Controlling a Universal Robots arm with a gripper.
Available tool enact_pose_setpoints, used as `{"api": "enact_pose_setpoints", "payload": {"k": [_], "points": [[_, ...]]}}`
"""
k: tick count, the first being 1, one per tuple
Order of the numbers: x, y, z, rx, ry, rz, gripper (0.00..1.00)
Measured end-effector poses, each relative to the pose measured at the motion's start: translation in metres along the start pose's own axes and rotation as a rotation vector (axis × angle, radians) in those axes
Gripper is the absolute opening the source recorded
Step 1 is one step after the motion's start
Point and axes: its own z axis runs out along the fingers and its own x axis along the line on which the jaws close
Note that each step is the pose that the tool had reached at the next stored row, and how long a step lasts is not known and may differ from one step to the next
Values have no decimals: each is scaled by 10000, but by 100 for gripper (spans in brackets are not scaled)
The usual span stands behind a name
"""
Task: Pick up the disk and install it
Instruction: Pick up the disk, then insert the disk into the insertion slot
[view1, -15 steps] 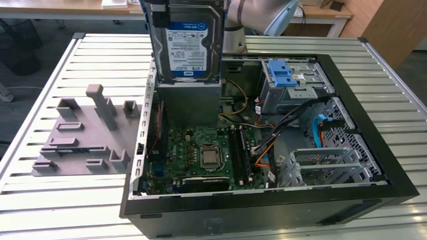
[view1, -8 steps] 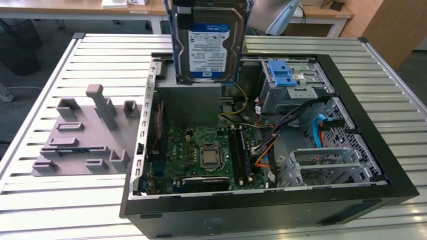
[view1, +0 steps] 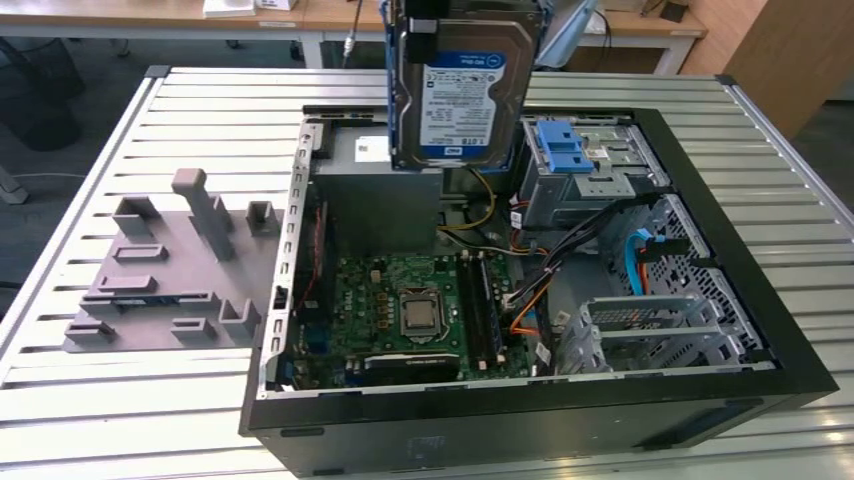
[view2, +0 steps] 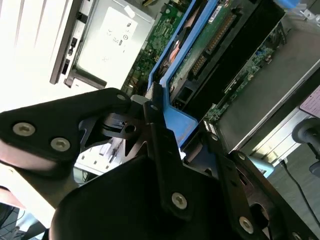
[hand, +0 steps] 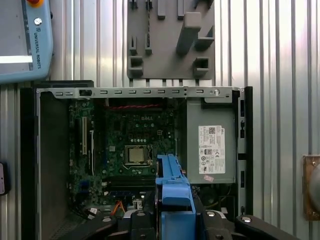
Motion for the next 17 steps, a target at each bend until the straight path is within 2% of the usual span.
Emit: {"api": "enact_pose_setpoints", "payload": {"k": [3, 10, 13, 17], "points": [[25, -22, 3, -2, 3, 1, 36], [152, -59, 10, -1, 1, 1, 36], [170, -125, 15, 0, 0, 1, 36], [172, -144, 15, -1, 1, 1, 36]]}}
